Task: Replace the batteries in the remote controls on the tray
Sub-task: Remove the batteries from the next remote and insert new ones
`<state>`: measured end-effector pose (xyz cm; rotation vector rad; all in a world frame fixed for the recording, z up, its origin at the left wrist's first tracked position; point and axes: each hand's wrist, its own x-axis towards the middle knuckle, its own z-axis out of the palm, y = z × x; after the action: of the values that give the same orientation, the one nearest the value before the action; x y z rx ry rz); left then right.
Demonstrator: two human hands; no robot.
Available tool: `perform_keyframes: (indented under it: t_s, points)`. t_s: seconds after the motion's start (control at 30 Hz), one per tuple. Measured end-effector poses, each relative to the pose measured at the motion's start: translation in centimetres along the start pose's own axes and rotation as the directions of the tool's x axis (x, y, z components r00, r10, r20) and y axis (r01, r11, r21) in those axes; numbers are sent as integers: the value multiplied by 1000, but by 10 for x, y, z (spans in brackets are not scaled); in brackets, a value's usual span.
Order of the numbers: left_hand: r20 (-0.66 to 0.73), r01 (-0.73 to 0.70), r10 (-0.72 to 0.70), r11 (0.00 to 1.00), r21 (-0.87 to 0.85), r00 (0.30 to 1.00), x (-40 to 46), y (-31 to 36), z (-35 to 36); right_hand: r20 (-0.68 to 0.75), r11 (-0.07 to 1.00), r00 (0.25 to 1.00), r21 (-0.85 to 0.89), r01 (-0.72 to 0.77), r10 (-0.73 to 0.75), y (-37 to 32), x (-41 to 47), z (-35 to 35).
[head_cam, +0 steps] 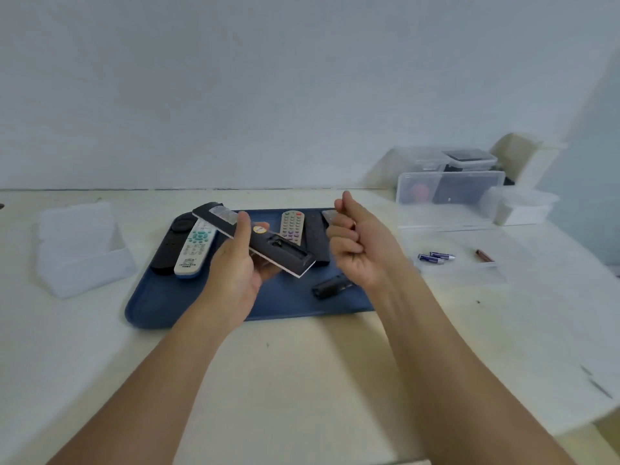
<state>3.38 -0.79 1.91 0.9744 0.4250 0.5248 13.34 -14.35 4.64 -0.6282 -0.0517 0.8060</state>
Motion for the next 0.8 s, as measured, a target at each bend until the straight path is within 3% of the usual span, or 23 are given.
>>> perform_keyframes:
  t_s: [0.03, 0.07, 0.1, 0.13, 0.2, 0.23, 0.3, 0.37, 0.43, 0.67, 0.8]
  points:
    - [49, 2, -1, 1000, -18, 999, -2, 0, -1, -50, 954, 990, -278, 111, -129, -8, -6, 0]
    - [98, 10, -7, 1000, -27, 995, -3, -1, 0, -61, 786, 953, -582, 207, -297, -19, -14, -2]
    - [136, 16, -12, 999, -29, 991, -5, -1, -1, -14, 523, 904, -819, 235, -428, -32, -22, -5]
    - [164, 22, -18, 999, -26, 986, -6, -1, -2, 55, 239, 862, -950, 201, -505, -47, -28, -9]
    - [188, 35, -30, 999, -24, 982, -6, -1, -2, 150, -227, 867, -973, 44, -475, -82, -38, -21]
    - [195, 38, -33, 999, -21, 980, -6, -1, -2, 132, -386, 907, -922, -36, -401, -98, -42, -27]
    - [205, 41, -37, 999, -13, 978, -5, -2, -2, 26, -578, 965, -805, -135, -261, -120, -44, -41]
    - [209, 46, -45, 999, -3, 977, -6, -3, -1, -42, -666, 981, -728, -160, -190, -130, -42, -54]
    - [207, 51, -54, 999, 20, 977, -6, -5, 0, -51, -679, 986, -720, -145, -157, -136, -39, -65]
    - [195, 49, -57, 998, 45, 979, -2, -6, -6, -37, -578, 990, -809, -109, -135, -149, -45, -81]
    - [160, 37, -38, 999, 13, 986, -2, -2, -3, 158, -580, 950, -814, -30, -270, -129, -56, -53]
